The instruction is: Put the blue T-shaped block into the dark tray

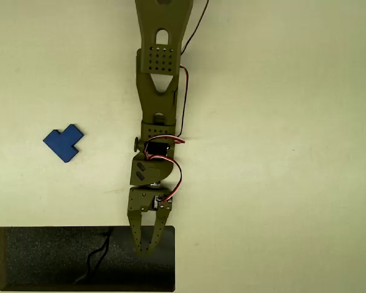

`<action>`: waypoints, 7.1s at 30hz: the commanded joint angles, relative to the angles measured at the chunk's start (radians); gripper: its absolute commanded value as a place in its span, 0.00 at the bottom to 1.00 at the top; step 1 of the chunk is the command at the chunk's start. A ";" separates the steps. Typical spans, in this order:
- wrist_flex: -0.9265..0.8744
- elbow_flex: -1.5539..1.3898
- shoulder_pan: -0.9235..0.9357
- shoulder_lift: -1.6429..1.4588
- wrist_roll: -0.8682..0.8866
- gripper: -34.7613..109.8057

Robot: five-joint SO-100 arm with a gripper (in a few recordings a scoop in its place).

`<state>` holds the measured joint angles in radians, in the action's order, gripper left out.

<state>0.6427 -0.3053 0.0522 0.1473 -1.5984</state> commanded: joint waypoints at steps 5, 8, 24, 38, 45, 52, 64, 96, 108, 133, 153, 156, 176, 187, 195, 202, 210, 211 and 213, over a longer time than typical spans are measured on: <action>0.114 -0.054 -0.012 -0.020 0.026 0.24; 0.198 -0.357 -0.029 -0.249 0.101 0.24; -1.246 -1.069 -0.117 -1.698 0.351 0.24; -1.773 -1.821 0.235 -1.878 0.041 0.24; -1.522 -1.692 0.514 -1.712 -0.161 0.24; -1.318 -1.348 0.626 -1.351 -0.169 0.24; -1.310 -1.008 0.531 -1.098 -0.061 0.24; -1.996 -1.100 0.089 -1.566 -0.021 0.24; -1.973 -1.180 0.164 -1.368 -0.137 0.24; -1.822 -0.805 0.219 -1.063 -0.121 0.24; -1.640 -0.555 0.253 -0.896 -0.083 0.24; -1.626 -0.486 0.264 -0.850 -0.077 0.24; -1.559 -0.373 0.186 -1.167 0.146 0.24; -0.933 -0.667 0.603 -0.870 -0.325 0.24; -0.873 -0.649 0.629 -0.750 -0.430 0.24; -0.779 -0.658 0.520 -0.701 -0.439 0.24; -0.664 -0.703 0.345 -0.681 -0.417 0.24; -0.653 -0.703 0.322 -0.680 -0.408 0.24; -0.629 -0.701 0.287 -0.669 -0.399 0.24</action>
<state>-0.0153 -0.9956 0.3666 -0.5154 -2.0003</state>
